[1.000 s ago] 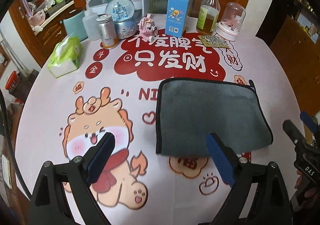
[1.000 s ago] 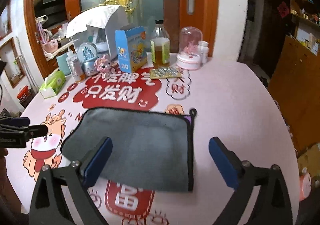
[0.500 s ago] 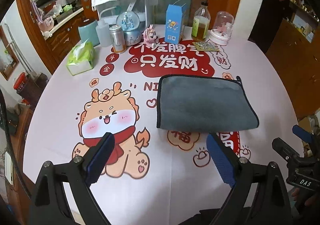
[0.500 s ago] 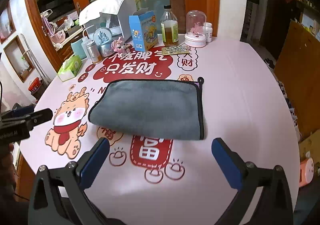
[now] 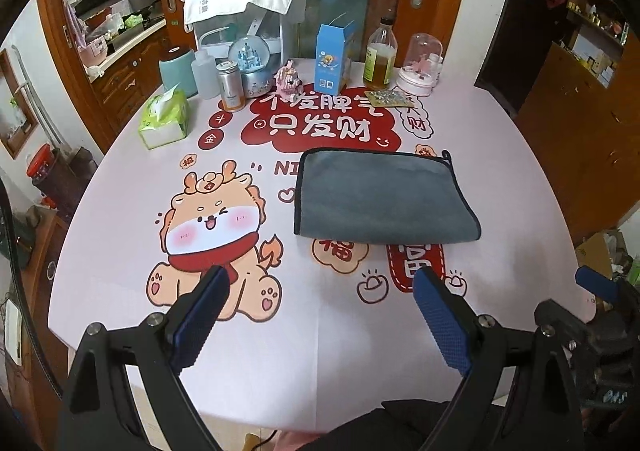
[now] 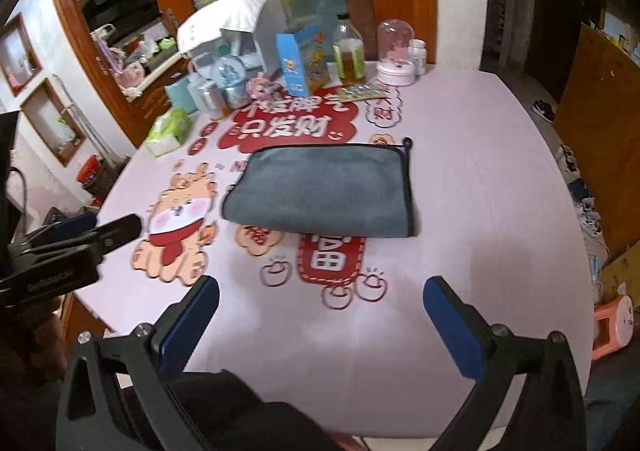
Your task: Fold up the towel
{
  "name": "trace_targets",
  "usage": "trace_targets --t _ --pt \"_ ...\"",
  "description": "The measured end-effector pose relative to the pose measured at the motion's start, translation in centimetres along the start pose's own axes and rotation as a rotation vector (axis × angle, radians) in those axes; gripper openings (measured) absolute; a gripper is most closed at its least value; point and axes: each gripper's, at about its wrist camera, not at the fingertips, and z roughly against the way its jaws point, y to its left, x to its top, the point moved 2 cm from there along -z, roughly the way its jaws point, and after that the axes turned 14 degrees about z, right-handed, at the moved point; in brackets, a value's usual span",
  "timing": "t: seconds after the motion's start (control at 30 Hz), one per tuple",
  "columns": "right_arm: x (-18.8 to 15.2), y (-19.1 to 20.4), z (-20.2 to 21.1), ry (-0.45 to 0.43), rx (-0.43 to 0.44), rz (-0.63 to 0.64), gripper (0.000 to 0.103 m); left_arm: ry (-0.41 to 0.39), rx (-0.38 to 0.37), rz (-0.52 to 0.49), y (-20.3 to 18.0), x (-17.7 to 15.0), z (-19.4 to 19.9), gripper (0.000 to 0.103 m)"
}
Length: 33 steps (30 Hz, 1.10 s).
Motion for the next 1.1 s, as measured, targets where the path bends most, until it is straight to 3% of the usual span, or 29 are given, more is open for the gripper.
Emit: trace_targets --t 0.43,0.77,1.1 --pt "-1.0 1.5 3.6 -0.093 -0.059 -0.014 0.102 -0.076 0.031 -0.035 -1.2 -2.2 3.0 0.092" --pt "-2.3 1.0 3.2 -0.064 -0.074 -0.062 0.102 -0.137 0.064 -0.043 -2.0 -3.2 3.4 0.092" --pt "-3.5 0.8 2.6 -0.027 -0.063 -0.079 0.102 -0.116 0.062 -0.056 -2.4 -4.1 3.1 0.092"
